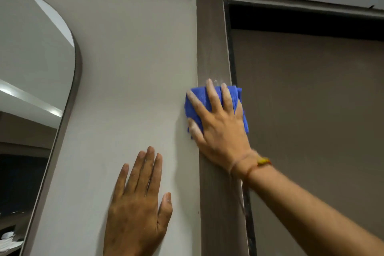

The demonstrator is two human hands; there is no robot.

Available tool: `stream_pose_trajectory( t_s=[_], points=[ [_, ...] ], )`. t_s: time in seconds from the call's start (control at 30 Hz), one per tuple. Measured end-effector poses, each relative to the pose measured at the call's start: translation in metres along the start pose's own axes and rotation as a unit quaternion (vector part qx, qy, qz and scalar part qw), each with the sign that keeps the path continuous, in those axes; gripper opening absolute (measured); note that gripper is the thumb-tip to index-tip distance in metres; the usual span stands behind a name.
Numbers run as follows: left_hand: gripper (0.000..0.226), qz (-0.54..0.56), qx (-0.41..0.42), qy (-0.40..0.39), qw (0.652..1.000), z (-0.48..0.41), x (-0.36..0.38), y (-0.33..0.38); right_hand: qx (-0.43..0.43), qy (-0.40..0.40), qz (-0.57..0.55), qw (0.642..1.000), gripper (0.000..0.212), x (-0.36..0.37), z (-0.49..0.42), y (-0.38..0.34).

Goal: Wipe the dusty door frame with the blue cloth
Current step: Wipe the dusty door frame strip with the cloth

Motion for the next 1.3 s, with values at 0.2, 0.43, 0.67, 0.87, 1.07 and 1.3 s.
stream_pose_trajectory(
  t_s=[0.2,0.43,0.67,0.87,1.07,1.3],
  points=[
    [0.071,-0.003,0.008,0.019,1.0,-0.001,-0.003,0.001,0.055,0.046,0.011,0.997,0.062,0.008,-0.017,-0.014],
    [0.068,0.021,-0.005,0.062,0.998,-0.068,-0.02,0.007,0.036,0.022,0.001,0.999,0.065,0.013,0.052,-0.029],
    [0.065,-0.007,0.008,0.082,0.997,-0.107,-0.018,0.007,0.005,0.012,0.004,1.0,0.063,0.003,-0.008,-0.006],
    [0.065,-0.013,0.014,0.076,0.997,-0.108,-0.018,0.003,0.051,0.042,0.005,0.998,0.062,0.009,-0.02,-0.016],
    [0.065,0.004,0.013,0.092,0.996,-0.105,-0.018,0.003,0.05,0.035,-0.023,0.998,0.068,0.017,0.078,-0.04],
    [0.065,0.0,0.012,0.083,0.996,-0.105,-0.016,0.003,0.034,0.006,0.008,0.999,0.065,0.004,-0.018,-0.012]
  ],
)
Point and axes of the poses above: each hand's wrist, its own z-axis away from the middle knuckle, its own x-axis out of the palm, y = z × x, the point moved 1 cm from there along -z, towards the middle knuckle, and after that the axes turned 1 degree about z, right-handed, at the moved point
